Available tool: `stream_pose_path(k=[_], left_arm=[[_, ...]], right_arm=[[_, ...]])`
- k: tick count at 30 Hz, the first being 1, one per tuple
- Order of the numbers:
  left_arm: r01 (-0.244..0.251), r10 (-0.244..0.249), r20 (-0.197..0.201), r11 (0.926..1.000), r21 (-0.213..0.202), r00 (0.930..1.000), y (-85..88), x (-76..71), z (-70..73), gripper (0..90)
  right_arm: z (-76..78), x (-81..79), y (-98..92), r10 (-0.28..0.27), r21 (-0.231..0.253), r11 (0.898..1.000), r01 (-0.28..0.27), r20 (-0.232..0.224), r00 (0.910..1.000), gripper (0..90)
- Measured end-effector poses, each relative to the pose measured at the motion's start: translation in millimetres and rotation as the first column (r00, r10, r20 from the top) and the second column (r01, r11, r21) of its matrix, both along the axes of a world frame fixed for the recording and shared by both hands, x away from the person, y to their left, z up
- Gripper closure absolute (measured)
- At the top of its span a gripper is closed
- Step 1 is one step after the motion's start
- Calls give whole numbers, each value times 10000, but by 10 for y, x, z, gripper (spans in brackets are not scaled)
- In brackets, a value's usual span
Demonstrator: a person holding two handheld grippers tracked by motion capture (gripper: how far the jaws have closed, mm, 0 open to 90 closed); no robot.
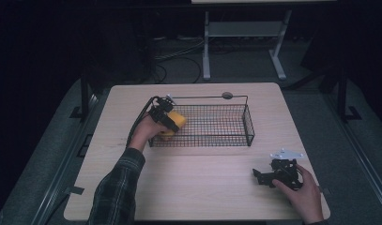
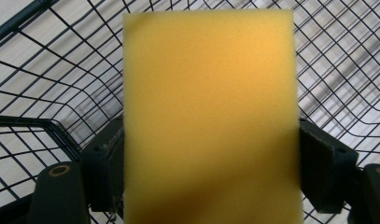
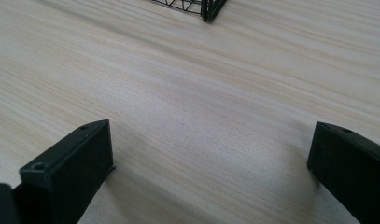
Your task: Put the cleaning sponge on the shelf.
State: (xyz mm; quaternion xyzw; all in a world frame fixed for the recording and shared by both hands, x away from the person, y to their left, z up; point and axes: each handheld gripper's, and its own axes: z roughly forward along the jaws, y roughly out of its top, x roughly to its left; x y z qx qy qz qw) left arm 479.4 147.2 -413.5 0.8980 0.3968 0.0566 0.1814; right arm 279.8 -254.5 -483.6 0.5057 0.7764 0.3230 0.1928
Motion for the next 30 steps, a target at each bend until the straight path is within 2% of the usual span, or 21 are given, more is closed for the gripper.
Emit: stream_pose_path(k=[14,22,30], left_arm=[[24,-25,59,9998,190,10000,0,-12,14,201],[65,-66,151,10000,57,9999,-12,-18,60,200],[34,-26,392,9998,-205,9992,28,-58,188,200]], right_arm=[[0,0,0,1,-1,10000,-1,4,10000,0],[0,0,0,6,-2,10000,-6,7,10000,0],[0,0,0,-1,-2,10000,1,0,10000,0]])
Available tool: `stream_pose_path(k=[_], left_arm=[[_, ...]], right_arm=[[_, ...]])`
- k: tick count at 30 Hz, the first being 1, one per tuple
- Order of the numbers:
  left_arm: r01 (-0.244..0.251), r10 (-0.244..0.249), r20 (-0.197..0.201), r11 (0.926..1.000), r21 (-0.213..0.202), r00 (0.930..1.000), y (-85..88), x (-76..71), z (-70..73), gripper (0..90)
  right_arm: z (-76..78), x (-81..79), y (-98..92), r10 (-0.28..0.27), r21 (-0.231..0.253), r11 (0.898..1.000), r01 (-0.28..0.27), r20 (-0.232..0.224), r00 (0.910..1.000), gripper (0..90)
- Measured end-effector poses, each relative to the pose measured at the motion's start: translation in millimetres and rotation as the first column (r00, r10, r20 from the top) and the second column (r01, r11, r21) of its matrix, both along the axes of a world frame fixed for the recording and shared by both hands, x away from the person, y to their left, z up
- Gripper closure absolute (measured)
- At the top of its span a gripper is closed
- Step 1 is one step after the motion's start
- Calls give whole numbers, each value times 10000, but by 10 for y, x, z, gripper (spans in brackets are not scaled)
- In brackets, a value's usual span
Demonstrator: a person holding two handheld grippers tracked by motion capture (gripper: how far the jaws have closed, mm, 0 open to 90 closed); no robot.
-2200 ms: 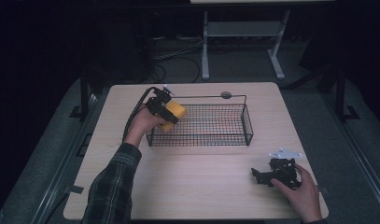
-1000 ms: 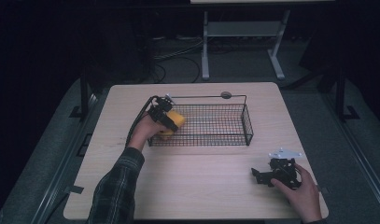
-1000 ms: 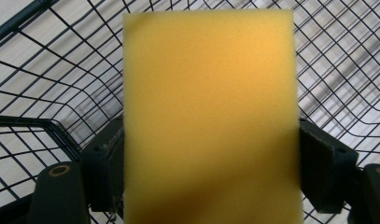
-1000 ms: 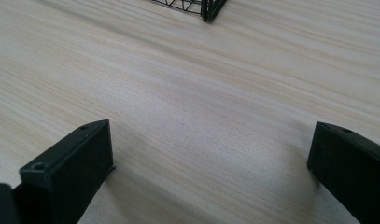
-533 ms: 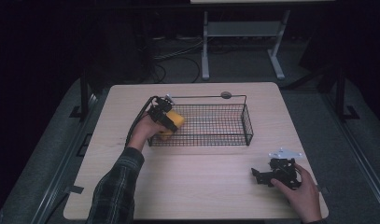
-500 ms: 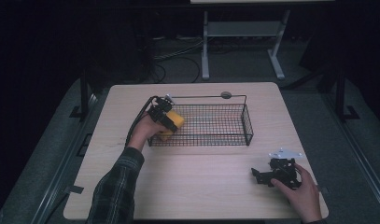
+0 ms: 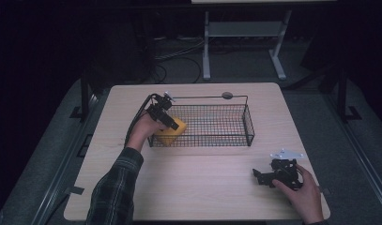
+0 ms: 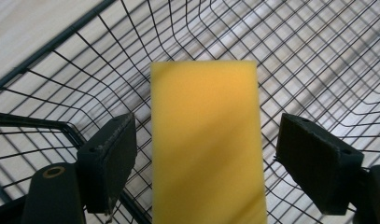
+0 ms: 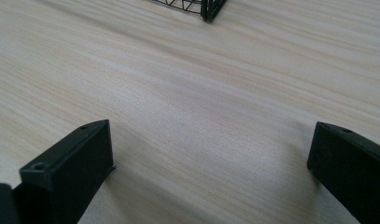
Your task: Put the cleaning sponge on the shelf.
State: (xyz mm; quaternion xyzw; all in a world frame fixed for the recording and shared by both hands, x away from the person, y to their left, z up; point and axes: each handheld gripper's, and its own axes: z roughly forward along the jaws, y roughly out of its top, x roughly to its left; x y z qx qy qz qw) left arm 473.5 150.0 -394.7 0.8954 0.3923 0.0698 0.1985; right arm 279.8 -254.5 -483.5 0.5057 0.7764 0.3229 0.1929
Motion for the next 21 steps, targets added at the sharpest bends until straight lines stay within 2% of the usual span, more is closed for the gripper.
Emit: stream_pose_path(k=[6,11,21], left_arm=[[85,-81,217,9998,-180,9997,21,-73,105,200],[111,-92,555,9994,-339,9984,72,-144,211,200],[116,-46,1042,9977,-665,9945,279,-366,355,200]], right_arm=[[0,-1,1,-1,13,10000,1,-14,10000,0],[0,0,1,0,12,10000,0,-12,10000,0],[0,0,1,-2,12,10000,2,-15,10000,0]])
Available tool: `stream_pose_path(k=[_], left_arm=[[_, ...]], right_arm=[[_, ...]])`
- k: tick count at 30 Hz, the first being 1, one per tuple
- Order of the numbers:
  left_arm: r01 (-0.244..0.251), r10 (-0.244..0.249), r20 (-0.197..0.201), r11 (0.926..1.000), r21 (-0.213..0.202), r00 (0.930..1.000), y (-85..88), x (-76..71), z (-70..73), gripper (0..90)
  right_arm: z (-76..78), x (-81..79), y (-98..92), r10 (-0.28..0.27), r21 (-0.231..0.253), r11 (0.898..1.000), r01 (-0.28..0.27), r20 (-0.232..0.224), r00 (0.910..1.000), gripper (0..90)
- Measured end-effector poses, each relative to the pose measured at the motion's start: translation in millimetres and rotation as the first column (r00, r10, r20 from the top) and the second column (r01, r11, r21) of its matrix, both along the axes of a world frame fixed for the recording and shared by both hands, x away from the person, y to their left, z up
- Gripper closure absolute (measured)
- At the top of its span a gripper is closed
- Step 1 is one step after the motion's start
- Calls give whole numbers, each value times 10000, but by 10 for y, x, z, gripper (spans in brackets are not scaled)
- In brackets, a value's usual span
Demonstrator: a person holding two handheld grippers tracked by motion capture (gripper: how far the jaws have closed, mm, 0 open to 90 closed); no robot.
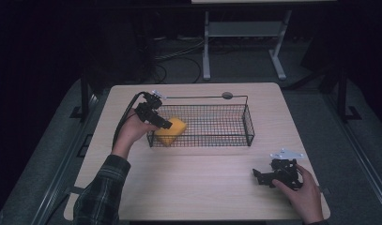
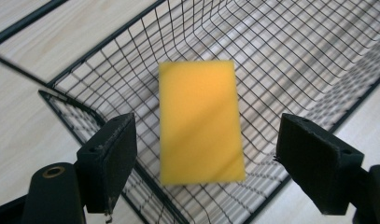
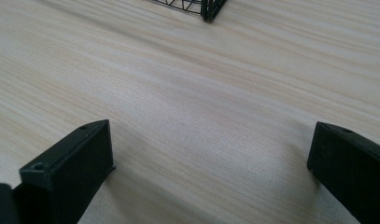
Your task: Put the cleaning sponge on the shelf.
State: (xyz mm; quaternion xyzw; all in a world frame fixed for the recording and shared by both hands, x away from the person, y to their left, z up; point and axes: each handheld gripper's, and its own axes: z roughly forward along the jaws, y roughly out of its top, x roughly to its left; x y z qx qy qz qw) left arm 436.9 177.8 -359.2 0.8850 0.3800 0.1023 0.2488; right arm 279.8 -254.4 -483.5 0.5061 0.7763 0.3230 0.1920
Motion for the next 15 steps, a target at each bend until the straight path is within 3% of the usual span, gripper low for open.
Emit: stream_pose_path(k=[15], left_arm=[[-660,667,430,9977,-176,9968,516,-476,-67,174]], right_arm=[[0,0,0,2,0,10000,-2,2,10000,0]])
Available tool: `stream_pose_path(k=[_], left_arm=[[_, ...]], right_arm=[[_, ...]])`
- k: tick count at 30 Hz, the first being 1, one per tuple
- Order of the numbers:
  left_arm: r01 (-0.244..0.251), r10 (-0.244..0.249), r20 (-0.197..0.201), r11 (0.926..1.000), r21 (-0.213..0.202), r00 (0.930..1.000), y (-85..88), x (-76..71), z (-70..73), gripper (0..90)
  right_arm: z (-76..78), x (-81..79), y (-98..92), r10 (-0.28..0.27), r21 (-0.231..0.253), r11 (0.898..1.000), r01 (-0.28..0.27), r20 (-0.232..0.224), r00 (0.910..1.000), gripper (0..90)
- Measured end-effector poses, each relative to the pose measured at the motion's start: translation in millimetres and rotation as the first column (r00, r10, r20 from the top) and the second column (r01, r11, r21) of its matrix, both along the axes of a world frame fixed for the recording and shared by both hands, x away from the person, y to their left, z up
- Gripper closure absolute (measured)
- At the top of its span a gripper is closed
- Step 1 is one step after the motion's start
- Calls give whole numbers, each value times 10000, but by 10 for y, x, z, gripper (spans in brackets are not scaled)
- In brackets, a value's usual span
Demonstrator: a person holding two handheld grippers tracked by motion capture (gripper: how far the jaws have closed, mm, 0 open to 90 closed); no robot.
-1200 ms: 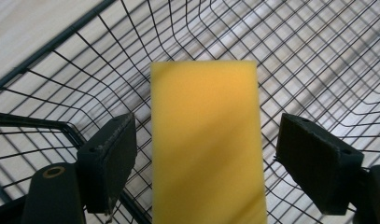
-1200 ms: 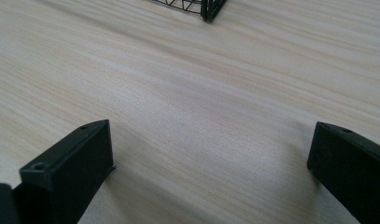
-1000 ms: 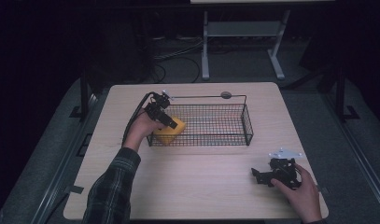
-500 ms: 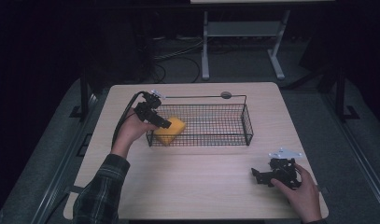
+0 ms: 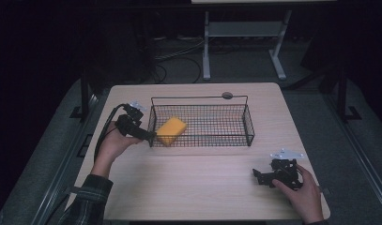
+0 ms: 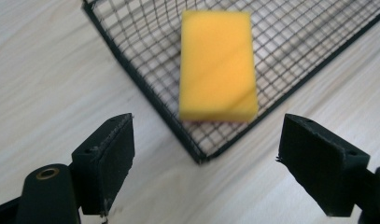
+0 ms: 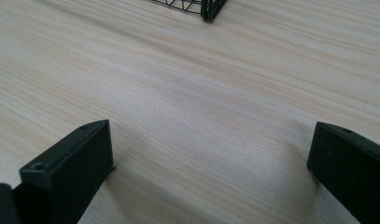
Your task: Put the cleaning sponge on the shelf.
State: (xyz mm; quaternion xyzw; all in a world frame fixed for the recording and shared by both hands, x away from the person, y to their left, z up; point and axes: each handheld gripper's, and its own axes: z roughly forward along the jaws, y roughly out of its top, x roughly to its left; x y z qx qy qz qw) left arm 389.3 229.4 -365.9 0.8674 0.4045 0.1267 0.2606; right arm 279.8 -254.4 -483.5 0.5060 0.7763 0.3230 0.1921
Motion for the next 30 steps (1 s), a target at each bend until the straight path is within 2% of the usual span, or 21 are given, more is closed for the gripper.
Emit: stream_pose_path(k=[10,16,21,30], left_arm=[[-191,189,281,9998,82,9994,197,-388,-143,162],[-431,437,378,9989,-172,9983,318,-617,-296,160],[-586,593,354,9981,-209,9976,384,-769,-431,156],[-750,770,682,9967,-321,9947,440,-980,-619,146]], right_arm=[[0,0,0,0,-4,10000,0,2,10000,0],[0,0,0,-2,-3,10000,2,-2,10000,0],[0,0,0,-2,-3,10000,2,2,10000,0],[0,0,0,0,0,10000,0,2,10000,0]])
